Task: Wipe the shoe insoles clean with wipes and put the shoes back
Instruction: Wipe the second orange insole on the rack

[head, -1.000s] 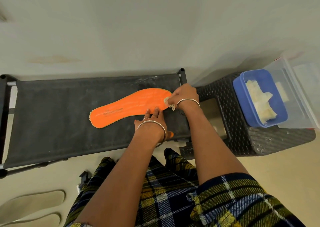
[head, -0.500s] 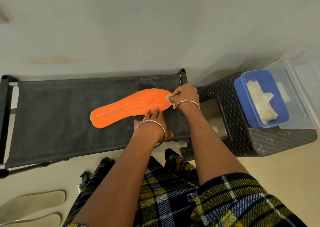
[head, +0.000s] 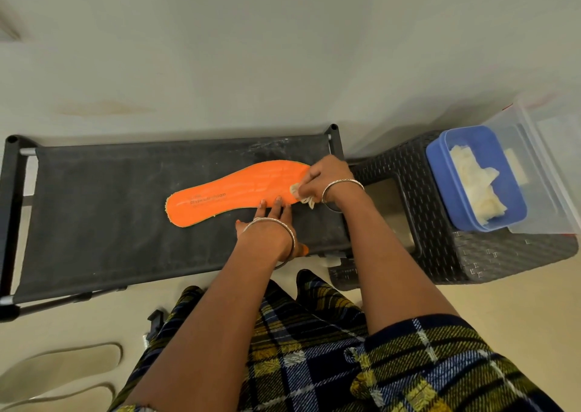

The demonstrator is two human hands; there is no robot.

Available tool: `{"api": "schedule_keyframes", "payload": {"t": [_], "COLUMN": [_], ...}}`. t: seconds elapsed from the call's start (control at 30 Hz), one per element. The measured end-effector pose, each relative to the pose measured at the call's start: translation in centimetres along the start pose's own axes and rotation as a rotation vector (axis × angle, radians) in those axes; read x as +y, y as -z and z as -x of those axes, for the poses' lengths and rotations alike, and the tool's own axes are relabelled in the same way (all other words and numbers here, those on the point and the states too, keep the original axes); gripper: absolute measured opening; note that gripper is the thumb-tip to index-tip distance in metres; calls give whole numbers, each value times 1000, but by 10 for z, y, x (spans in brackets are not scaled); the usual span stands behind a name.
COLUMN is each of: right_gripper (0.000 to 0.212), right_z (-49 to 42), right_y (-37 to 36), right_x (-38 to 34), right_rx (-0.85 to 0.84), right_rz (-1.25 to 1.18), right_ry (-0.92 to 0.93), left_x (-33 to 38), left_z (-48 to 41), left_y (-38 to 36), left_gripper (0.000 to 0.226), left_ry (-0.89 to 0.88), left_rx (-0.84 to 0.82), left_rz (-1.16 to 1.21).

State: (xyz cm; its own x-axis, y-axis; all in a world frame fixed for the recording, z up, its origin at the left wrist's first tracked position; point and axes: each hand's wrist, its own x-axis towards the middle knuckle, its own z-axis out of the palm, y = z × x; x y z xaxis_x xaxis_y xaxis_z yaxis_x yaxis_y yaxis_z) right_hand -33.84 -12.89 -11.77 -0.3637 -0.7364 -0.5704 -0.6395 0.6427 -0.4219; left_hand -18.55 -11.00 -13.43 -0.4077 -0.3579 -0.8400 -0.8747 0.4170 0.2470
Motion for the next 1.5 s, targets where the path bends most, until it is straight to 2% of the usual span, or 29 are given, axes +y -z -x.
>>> {"api": "schedule_keyframes", "payload": {"t": [0.07,0.17,0.2,0.27,0.37,0.43,0.5,0.57,0.67,0.73,0.77,0.9,0.97,1.07,1.13,1.3,1.37,1.47,1.5], "right_gripper": [11,10,9,9,16,18,19,19,16,21,23,24,27,42,45,27,25,25,24], "right_z": [0,-3,-4,-5,-3,-5,-9,-10,-9,-5,-5,-10,-11,-8,-7,-15,-18,-13,-12], "right_y": [0,5,6,4,-2,-2,-1,0,0,-1,-1,4,4,0,-3,1,0,-6,-6], "right_x": [2,7,8,4,-4,-2,3,4,0,-4,-3,2,1,-6,-8,0,0,-7,-7], "right_rx": [2,230,259,194,-12,42,202,279,146,18,13,234,244,98,51,285,237,-7,-30], "right_rz": [-11,-24,-23,-8,81,63,19,9,58,110,107,21,23,134,167,22,31,94,96], "right_ry": [-3,-55,-67,-71,-50,-82,-122,-124,-112,-115,-127,-180,-186,-188,-185,-175,-145,-92,-82], "left_x": [1,0,-1,-1,1,1,0,-1,-1,0,0,0,0,1,2,2,1,2,1], "left_z": [0,0,0,-2,-3,-3,-3,-3,-6,-9,-9,-3,-1,-4,-7,-5,-5,-8,-8], "left_y": [0,0,1,0,0,1,1,1,0,-1,0,3,4,3,3,4,5,4,4], "left_gripper": [98,100,100,100,100,99,99,99,99,100,100,98,98,98,99,99,99,99,99], "left_ry": [2,-10,-11,-7,0,0,-7,-12,-8,-4,-3,-7,-9,-1,1,-7,-6,-5,-6], "left_rx": [4,12,11,8,9,11,13,15,11,10,11,8,9,4,5,12,12,12,17], "left_rz": [4,1,3,3,0,8,11,12,-1,-21,-20,15,19,14,-1,18,23,14,14]}}
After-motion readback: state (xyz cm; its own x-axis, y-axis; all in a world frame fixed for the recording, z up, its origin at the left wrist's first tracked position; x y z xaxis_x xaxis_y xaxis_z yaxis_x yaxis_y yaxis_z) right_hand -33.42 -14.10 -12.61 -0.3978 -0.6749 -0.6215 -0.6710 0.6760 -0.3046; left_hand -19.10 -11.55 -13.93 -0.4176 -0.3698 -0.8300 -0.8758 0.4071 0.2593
